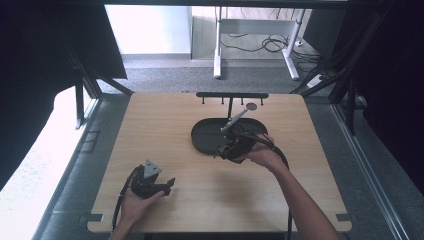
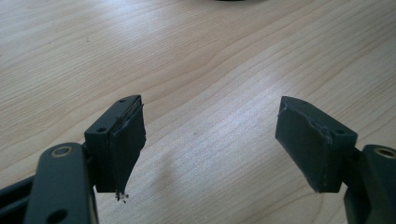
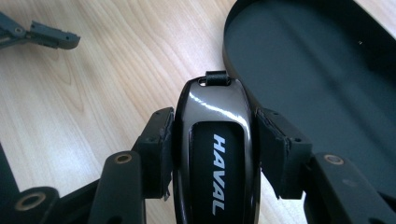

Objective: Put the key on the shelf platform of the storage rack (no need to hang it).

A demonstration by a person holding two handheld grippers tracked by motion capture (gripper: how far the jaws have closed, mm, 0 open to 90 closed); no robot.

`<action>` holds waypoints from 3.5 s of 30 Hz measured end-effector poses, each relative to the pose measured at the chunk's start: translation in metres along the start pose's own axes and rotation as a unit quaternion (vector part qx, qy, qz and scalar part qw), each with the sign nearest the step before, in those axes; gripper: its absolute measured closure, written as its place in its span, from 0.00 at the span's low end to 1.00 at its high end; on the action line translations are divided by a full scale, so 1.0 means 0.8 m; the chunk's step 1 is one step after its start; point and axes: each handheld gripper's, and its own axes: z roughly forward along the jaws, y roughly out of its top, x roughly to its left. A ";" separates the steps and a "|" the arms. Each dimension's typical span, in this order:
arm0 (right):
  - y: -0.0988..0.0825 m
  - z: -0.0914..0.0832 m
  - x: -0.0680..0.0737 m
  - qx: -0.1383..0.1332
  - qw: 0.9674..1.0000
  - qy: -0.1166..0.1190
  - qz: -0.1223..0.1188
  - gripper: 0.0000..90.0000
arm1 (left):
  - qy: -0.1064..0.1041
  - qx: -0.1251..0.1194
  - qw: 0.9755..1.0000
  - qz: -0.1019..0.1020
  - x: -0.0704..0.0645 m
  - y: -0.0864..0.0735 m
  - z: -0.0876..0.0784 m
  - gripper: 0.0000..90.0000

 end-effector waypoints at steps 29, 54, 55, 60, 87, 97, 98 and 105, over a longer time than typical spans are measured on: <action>0.020 0.014 -0.049 0.006 1.000 -0.006 0.018 0.55 | 0.001 0.007 1.000 0.005 -0.001 -0.001 0.001 0.27; 0.035 0.084 -0.101 0.032 0.999 0.003 0.008 0.55 | -0.018 0.032 0.999 0.018 -0.003 -0.002 0.008 0.26; 0.034 0.087 -0.103 0.035 0.999 0.002 0.008 0.55 | -0.019 0.033 0.999 0.017 -0.004 -0.002 0.008 0.26; 0.028 0.096 -0.111 0.034 0.999 -0.004 0.010 0.55 | -0.027 0.031 0.999 0.011 -0.003 -0.002 0.007 0.27; -0.022 0.130 -0.141 0.078 0.994 -0.069 0.026 0.54 | -0.028 0.042 0.999 0.018 -0.004 -0.002 0.010 0.27; -0.023 0.112 -0.134 0.049 0.995 -0.085 0.036 0.43 | -0.028 0.041 0.999 0.017 -0.005 -0.002 0.011 0.27; -0.023 0.107 -0.131 0.043 0.995 -0.087 0.035 0.43 | -0.028 0.042 0.999 0.017 -0.005 -0.002 0.011 0.27; -0.022 0.075 -0.110 0.010 0.995 -0.091 0.027 0.42 | -0.028 0.045 0.998 0.019 -0.007 -0.002 0.011 0.27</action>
